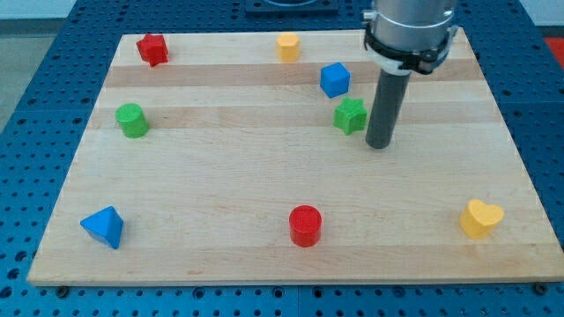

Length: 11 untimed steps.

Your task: Push the green star into the cube

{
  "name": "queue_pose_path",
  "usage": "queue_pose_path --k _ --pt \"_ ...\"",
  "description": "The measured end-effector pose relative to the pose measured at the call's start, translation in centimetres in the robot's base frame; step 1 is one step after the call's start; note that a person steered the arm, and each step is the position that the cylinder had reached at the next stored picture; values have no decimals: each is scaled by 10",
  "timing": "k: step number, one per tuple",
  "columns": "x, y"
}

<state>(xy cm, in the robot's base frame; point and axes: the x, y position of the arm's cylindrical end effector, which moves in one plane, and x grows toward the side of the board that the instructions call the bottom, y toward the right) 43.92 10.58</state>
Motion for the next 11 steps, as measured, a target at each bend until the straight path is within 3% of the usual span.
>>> queue_pose_path --k 7,9,11 --pt "-46 -37" --pt "-45 -38" --pt "-5 -63"
